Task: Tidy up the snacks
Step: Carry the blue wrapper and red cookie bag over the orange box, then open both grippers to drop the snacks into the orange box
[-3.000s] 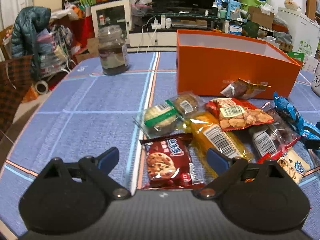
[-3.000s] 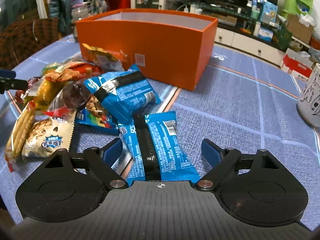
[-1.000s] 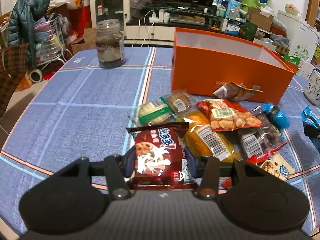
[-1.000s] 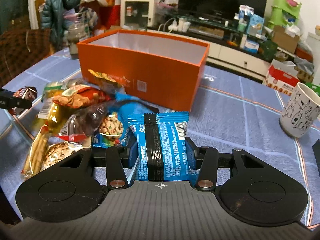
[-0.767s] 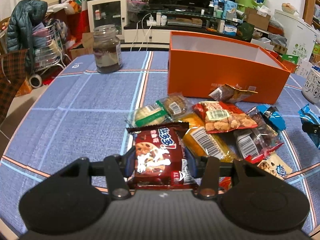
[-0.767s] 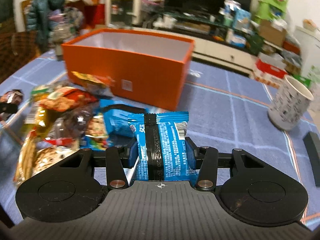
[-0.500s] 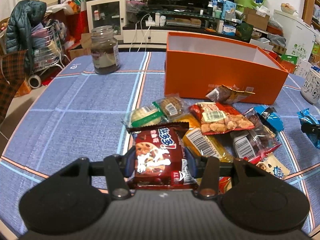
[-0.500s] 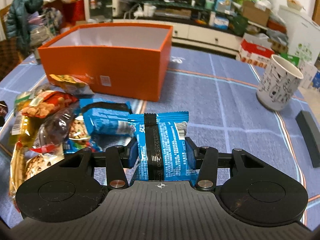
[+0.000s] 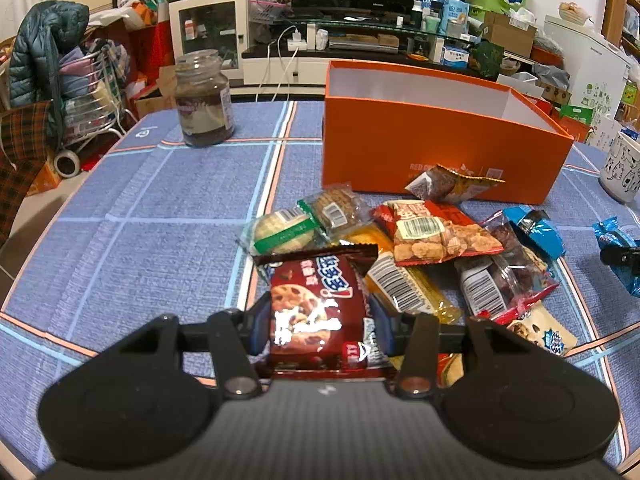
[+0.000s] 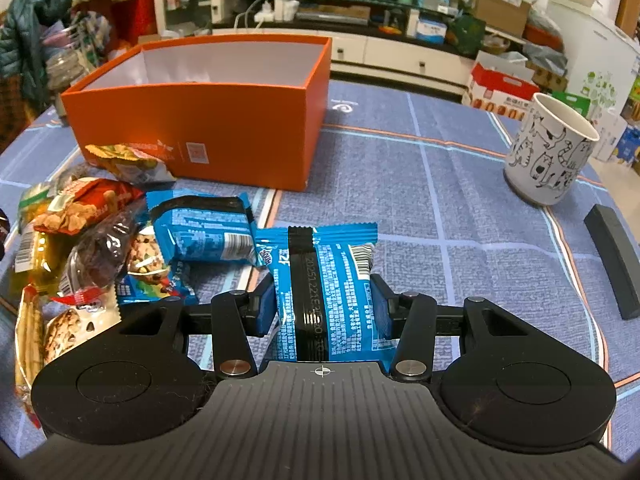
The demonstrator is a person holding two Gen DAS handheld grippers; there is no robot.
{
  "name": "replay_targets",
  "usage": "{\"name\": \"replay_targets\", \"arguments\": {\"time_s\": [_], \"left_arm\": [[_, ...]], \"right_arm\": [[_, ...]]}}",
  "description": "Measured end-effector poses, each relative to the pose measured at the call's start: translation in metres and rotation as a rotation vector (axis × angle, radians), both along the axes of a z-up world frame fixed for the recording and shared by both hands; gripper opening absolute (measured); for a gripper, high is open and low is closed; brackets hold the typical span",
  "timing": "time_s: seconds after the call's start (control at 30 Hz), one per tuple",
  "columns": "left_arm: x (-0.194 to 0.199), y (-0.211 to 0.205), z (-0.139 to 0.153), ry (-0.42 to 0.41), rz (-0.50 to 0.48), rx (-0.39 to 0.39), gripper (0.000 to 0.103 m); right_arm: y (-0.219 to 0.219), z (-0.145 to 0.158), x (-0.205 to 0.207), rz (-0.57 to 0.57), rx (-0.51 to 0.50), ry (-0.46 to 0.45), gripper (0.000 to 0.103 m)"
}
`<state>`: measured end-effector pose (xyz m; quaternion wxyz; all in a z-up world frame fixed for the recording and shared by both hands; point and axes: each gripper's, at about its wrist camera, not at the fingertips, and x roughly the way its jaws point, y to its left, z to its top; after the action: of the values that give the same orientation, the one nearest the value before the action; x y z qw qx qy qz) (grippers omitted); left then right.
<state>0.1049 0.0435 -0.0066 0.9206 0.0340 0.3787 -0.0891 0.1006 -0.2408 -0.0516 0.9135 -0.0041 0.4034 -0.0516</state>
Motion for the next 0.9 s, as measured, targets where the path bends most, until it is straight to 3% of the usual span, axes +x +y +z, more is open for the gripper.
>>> {"name": "replay_targets", "arguments": {"time_s": [0.13,0.3,0.43,0.53,0.57,0.63,0.7,0.73,0.77,0.8,0.83,0.9], "left_arm": [[-0.003,0.000,0.006,-0.006,0.003,-0.014,0.048],[-0.004,-0.010,0.046,-0.090,-0.051,-0.074,0.048],[0.040,-0.040,0.083,-0.159,-0.088,-0.087,0.048],[0.097,-0.073,0.103,-0.182,-0.099,-0.068,0.048],[0.115,-0.082,0.106,-0.194,-0.102,-0.070,0.053],[0.139,-0.093,0.110,-0.232,-0.090,-0.054,0.073],[0.137,-0.087,0.115,-0.213,-0.063,-0.050,0.079],[0.125,-0.077,0.119,-0.226,-0.076,-0.080,0.082],[0.110,-0.064,0.120,-0.244,-0.093,-0.106,0.096],[0.095,-0.050,0.118,-0.256,-0.088,-0.111,0.102],[0.077,-0.034,0.113,-0.268,-0.064,-0.101,0.102],[0.050,-0.005,0.098,-0.244,-0.027,-0.077,0.102]], "right_arm": [[0.001,0.004,-0.003,0.008,0.012,-0.011,0.034],[0.006,0.054,-0.025,0.060,0.131,-0.146,0.034],[0.009,0.081,0.010,0.073,0.161,-0.187,0.034],[0.011,0.097,0.058,0.075,0.175,-0.198,0.034],[0.012,0.102,0.078,0.076,0.180,-0.199,0.034],[0.015,0.108,0.112,0.076,0.170,-0.194,0.037],[0.017,0.114,0.128,0.050,0.154,-0.172,0.041],[0.016,0.119,0.121,0.043,0.158,-0.187,0.045],[0.016,0.123,0.109,0.059,0.169,-0.217,0.059],[0.016,0.124,0.090,0.078,0.170,-0.249,0.067],[0.016,0.120,0.072,0.081,0.156,-0.269,0.076],[0.016,0.103,0.039,0.090,0.133,-0.268,0.075]]}}
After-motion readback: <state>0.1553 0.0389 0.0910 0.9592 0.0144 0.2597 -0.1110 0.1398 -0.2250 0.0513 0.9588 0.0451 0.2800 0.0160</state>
